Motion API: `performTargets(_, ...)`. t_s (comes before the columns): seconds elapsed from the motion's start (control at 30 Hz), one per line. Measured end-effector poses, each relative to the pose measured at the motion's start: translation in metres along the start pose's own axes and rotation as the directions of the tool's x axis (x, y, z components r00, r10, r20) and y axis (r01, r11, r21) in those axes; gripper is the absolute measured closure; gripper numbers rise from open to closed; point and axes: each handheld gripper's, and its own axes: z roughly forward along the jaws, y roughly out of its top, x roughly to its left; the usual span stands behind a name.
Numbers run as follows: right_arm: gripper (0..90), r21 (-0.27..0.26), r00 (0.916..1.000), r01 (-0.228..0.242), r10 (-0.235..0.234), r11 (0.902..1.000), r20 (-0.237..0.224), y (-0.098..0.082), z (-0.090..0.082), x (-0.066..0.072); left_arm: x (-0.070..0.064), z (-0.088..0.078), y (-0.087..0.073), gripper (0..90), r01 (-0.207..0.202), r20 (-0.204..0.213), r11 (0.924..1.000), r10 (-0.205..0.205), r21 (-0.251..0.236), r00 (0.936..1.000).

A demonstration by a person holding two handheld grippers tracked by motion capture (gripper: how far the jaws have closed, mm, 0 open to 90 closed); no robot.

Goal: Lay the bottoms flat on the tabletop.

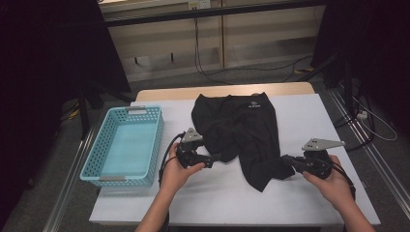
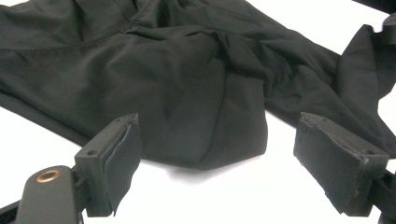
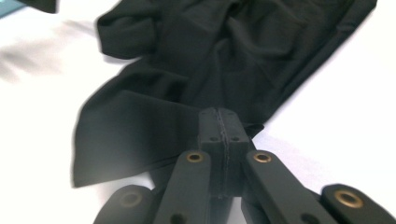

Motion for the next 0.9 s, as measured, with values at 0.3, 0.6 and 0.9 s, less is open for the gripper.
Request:
performTargets(0.3,90.0,0.005,0.9999,-0.005,0.005,1.0,-0.011,-0.015,-0.015,0.003,-0.018,0.014,0.0,16.1,-0.012,0.067,0.9998,0.011,0.017,0.9977)
performTargets(0.6,90.0,0.013,0.9997,-0.009,0.01,0.9999,-0.022,-0.019,-0.011,0.005,-0.045,0.027,0.002,25.9,-0.051,0.129,0.9987,0.05,0.007,0.9904)
performTargets(0.9,90.0,0.026,0.9996,0.005,-0.004,0.9996,-0.028,-0.017,-0.004,0.009,-0.068,0.049,-0.002,43.9,-0.056,0.197,0.9975,0.046,0.045,0.9792)
